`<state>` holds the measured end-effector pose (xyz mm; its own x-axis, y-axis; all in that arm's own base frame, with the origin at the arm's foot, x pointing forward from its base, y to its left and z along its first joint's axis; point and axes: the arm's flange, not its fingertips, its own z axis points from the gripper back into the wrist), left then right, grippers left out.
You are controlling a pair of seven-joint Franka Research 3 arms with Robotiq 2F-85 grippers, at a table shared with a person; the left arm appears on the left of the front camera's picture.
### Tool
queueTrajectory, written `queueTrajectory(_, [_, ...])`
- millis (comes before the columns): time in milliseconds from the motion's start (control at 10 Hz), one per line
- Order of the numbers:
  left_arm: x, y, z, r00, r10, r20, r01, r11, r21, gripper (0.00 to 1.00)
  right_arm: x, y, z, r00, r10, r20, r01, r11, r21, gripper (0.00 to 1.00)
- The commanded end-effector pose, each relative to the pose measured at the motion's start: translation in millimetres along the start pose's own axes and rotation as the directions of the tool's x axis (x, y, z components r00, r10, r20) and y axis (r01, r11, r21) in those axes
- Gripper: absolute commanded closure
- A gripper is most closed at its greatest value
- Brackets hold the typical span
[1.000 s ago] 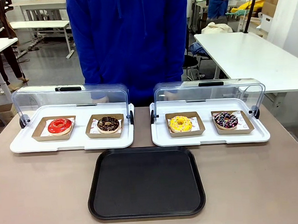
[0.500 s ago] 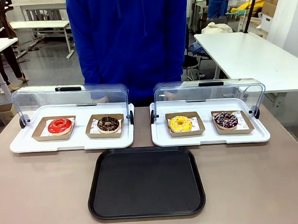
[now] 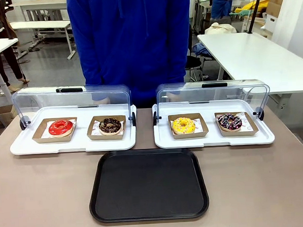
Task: Move the third donut from the left to the tray.
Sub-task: Pick up the Paper togo box containing the Donut indicated by the person and place it on the Handle tray.
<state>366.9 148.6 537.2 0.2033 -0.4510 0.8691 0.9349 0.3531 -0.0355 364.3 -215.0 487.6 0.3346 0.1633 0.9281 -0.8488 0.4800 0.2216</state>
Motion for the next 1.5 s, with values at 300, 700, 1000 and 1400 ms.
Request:
queueTrajectory(300, [1.0, 1.0, -0.2, 0.999, -0.024, 0.023, 0.024, 1.0, -0.005, 0.0, 2.7, -3.6, -0.4, 0.999, 0.029, 0.027, -0.029, 1.0, 0.002, 0.0])
queueTrajectory(700, [1.0, 1.0, -0.2, 0.999, -0.024, 0.023, 0.024, 1.0, -0.005, 0.0, 2.7, -3.6, -0.4, 0.999, 0.029, 0.027, -0.029, 1.0, 0.002, 0.0])
queueTrajectory(1000, [1.0, 1.0, -0.2, 0.999, -0.024, 0.023, 0.024, 1.0, -0.005, 0.0, 2.7, -3.6, -0.4, 0.999, 0.029, 0.027, -0.029, 1.0, 0.002, 0.0])
queueTrajectory(1400, [1.0, 1.0, -0.2, 0.999, -0.024, 0.023, 0.024, 1.0, -0.005, 0.0, 2.7, -3.6, -0.4, 0.999, 0.029, 0.027, -0.029, 1.0, 0.002, 0.0])
